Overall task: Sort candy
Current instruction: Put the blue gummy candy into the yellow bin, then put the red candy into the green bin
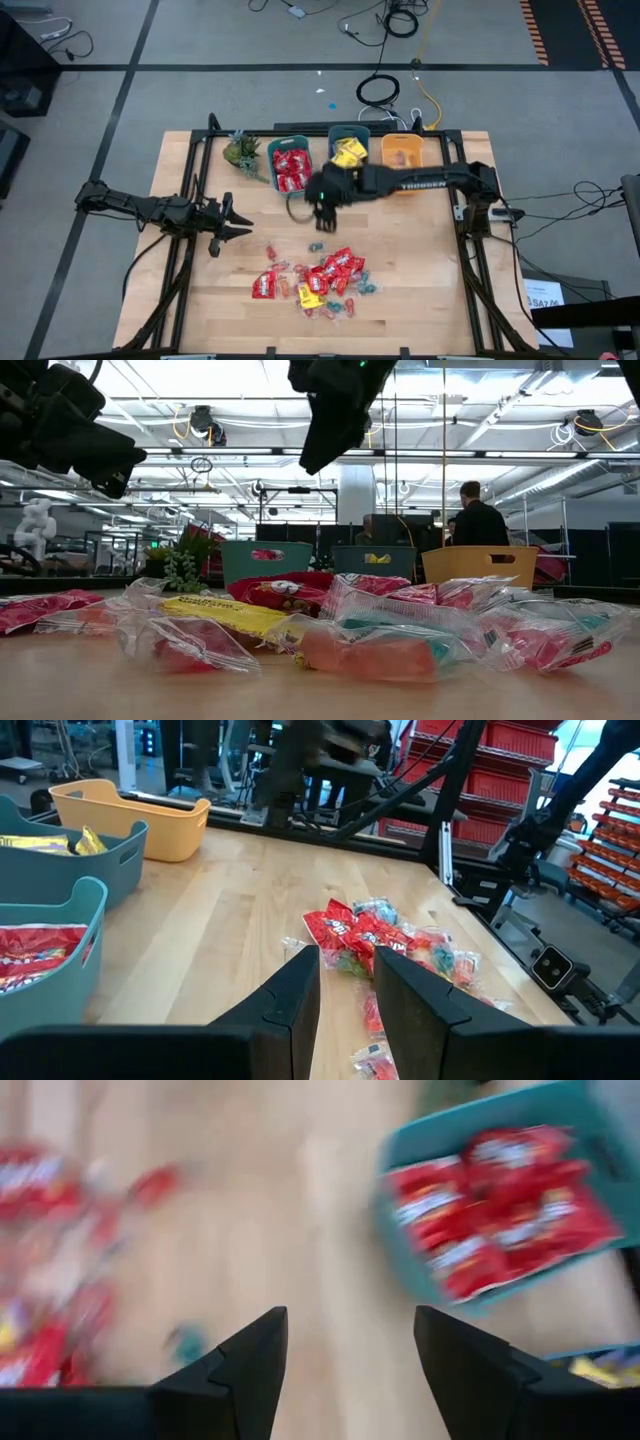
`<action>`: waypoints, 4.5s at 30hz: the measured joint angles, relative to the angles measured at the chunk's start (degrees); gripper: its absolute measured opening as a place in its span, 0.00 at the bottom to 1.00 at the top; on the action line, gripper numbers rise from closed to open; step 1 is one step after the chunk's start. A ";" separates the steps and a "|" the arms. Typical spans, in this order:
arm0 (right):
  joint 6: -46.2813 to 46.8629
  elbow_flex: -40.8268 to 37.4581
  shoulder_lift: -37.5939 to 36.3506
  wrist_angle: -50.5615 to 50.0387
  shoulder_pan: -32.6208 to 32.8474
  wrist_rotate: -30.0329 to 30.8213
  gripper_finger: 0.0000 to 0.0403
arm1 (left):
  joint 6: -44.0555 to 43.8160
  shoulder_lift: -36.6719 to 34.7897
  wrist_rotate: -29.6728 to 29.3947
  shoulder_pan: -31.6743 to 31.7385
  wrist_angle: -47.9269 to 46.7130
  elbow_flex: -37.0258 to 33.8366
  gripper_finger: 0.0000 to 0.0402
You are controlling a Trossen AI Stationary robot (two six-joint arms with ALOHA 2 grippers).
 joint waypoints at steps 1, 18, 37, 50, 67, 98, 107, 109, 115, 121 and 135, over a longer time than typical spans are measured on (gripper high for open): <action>-0.56 0.00 0.30 -0.91 1.26 -0.04 0.52 | 0.15 0.00 0.00 0.00 0.00 0.00 0.27; -0.74 -0.04 17.37 1.97 9.42 -4.28 0.52 | -0.12 0.02 0.00 -0.02 -0.04 0.00 0.27; 8.36 -0.07 14.16 0.44 8.09 -4.04 0.05 | -0.07 0.02 0.00 0.00 -0.04 0.00 0.27; 9.83 -6.87 -6.76 -7.37 3.43 3.35 0.00 | -0.01 0.02 0.00 0.00 0.00 0.00 0.27; 29.39 -45.20 -40.56 3.60 -19.39 18.43 0.00 | -0.01 0.04 -0.26 -0.01 -0.02 0.00 0.27; 30.63 -48.17 -38.64 0.71 -30.52 13.37 0.70 | -0.03 0.04 -0.43 0.00 -0.02 0.00 0.27; 21.53 -48.17 -38.66 11.94 -25.88 -4.25 0.67 | -0.03 0.04 -0.43 0.00 -0.03 0.00 0.27; 19.26 -48.17 -38.66 15.42 -23.25 -6.88 0.67 | -0.03 0.04 -0.43 0.00 -0.02 0.00 0.27; 7.25 -48.17 -38.36 26.61 -12.67 -8.65 0.64 | -0.03 0.04 -0.43 0.00 -0.02 0.00 0.27; -0.68 -48.13 -34.71 34.17 -3.99 -8.96 0.61 | -0.03 0.05 -0.43 -0.01 -0.03 0.00 0.27; -2.47 -31.95 -9.74 32.83 8.28 -8.95 0.48 | -0.03 0.06 -0.43 -0.02 -0.04 0.00 0.27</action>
